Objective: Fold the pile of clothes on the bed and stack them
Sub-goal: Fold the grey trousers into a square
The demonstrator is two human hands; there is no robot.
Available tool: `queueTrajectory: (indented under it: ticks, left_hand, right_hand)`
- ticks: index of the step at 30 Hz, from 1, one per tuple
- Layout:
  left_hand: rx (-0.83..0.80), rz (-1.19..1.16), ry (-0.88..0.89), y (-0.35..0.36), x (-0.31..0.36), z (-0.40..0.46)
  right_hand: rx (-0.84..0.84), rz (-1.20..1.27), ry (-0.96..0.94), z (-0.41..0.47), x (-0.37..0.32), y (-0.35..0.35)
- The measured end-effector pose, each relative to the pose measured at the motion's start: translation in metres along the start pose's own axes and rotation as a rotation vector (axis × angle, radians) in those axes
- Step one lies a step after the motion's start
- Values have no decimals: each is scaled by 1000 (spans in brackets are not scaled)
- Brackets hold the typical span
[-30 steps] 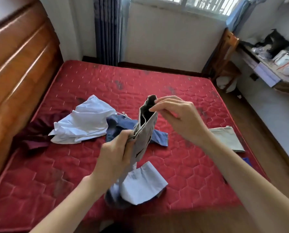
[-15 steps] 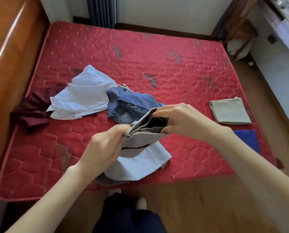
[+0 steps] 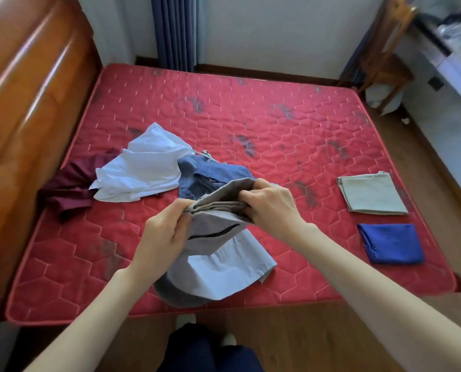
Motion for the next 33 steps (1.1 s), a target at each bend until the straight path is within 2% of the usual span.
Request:
queueTrajectory:
  ticks: [3,7,9,10,11,13,14,15,17,18,19,20,22,23,24,26,27,29,31,33]
  left_hand:
    - [95,14,-32,-17,15,19]
    - [287,-126,22,-63,66,67]
    - [326,-171,86,-75,81,80]
    - [321,-158,103,-73,84,79]
    - [301,-120,90,-67,84,75]
    - [241,-64,-2,-48,83,64]
    - [237,-82,-43,-43,85,59]
    - [285,-117,-43,-44,92,59]
    - [420,-212,58,-61,115,68]
    - [455,-236,129,-68,127,73]
    - [467,-238,183,-72,136,76]
    - [449,-227,202,-69,140,76]
    - [322,-177,100,-47,139,71]
    - [287,-189,38,-38,137,67]
    - [311,-214,17,-34,137,66]
    - [419,-284,67,-41,144,75]
    - [446,-285,118,-47,150,81]
    - [392,-225,205,-45,156,88]
    - [266,-212,154,-30,153,86]
    - [284,-276,103,-25,151,84]
  right_hand:
    - [138,31,50,16,5,-41]
    - [539,-45,-132,52,7,-149]
    - [690,-54,-178,45,-3,-174]
    - [664,-42,-143,36,-10,-169]
    - [576,-43,-93,29,-19,-159]
    - [285,-29,19,27,-20,-145]
    - [258,-46,-1,29,-17,-156]
    - [325,-94,-42,35,-12,-178]
    - [620,-196,-176,42,-11,-232]
    - [681,-225,-197,39,-11,-246]
    - [662,-241,-186,35,-12,-248]
    - [531,-221,-128,31,-17,-241]
    - [199,-181,48,23,-11,-220]
    - [126,-195,76,18,-6,-220]
    - [184,-225,8,15,-4,-230]
    - [494,-247,-144,6,-8,-249]
    - [573,-250,-146,0,-8,-250]
    - [499,-166,-66,-6,-6,-237]
    - [438,-216,-20,-11,1,-227]
    - [540,-309,-56,-9,7,-239]
Point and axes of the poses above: each hand's wrist, its own z-axis towards the middle knuckle, its own y-axis out of the palm, x = y × z, the point moved 2 cm from there along z, towards the middle knuckle, and after that the axes turned 11 degrees about -y, right-handed, at the moved point
